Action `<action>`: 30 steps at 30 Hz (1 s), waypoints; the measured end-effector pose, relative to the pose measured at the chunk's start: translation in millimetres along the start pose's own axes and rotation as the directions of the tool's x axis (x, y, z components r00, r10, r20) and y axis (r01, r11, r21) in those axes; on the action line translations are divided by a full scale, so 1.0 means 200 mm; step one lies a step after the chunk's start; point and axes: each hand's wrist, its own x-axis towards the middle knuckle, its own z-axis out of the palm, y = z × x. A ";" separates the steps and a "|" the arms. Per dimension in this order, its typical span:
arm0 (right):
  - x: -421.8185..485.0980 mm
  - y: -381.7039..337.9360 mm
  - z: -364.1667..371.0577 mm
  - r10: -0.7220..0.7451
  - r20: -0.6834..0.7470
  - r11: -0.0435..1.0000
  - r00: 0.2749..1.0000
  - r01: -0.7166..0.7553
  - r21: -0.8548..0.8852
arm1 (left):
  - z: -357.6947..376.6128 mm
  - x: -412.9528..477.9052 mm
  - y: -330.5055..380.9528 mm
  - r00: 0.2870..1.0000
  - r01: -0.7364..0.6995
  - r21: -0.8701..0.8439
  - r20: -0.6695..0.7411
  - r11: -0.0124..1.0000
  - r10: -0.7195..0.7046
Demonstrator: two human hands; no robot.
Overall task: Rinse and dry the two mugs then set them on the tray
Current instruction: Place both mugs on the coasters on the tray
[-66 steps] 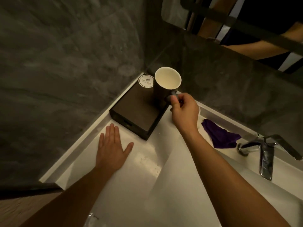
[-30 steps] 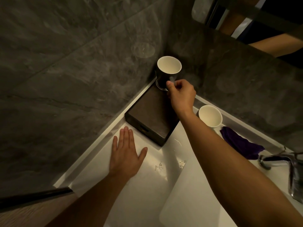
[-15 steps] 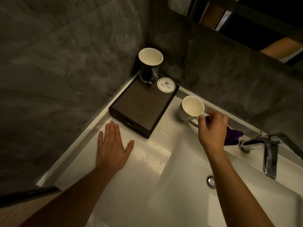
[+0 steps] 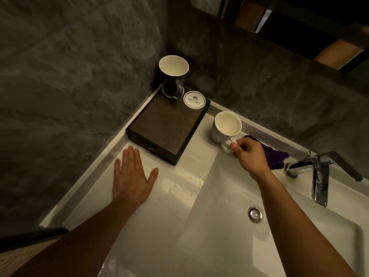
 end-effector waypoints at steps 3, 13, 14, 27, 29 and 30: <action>-0.02 -0.01 0.02 0.002 -0.043 1.000 0.999 -0.001 0.027 | 0.00 0.00 0.00 1.000 -0.004 -0.010 -0.011 1.000 0.004; -0.16 -0.28 0.04 -0.113 -0.213 0.983 0.970 0.140 0.118 | 0.00 0.00 0.00 1.000 -0.002 -0.011 -0.014 1.000 0.001; -0.15 -0.33 0.04 -0.131 -0.232 0.980 0.964 0.161 0.114 | 0.00 0.00 0.00 1.000 -0.003 -0.009 -0.013 1.000 0.003; 0.12 -0.67 0.31 -0.101 -0.283 0.977 0.954 0.149 0.155 | -0.02 -0.02 0.01 1.000 -0.016 -0.018 -0.015 1.000 0.015; 0.15 -0.68 0.33 -0.102 -0.286 0.977 0.953 0.150 0.151 | -0.02 -0.02 0.00 1.000 -0.018 -0.019 -0.019 1.000 0.018; 0.16 -0.68 0.34 -0.102 -0.287 0.977 0.952 0.151 0.151 | -0.02 -0.02 0.00 1.000 -0.019 -0.020 -0.020 1.000 0.018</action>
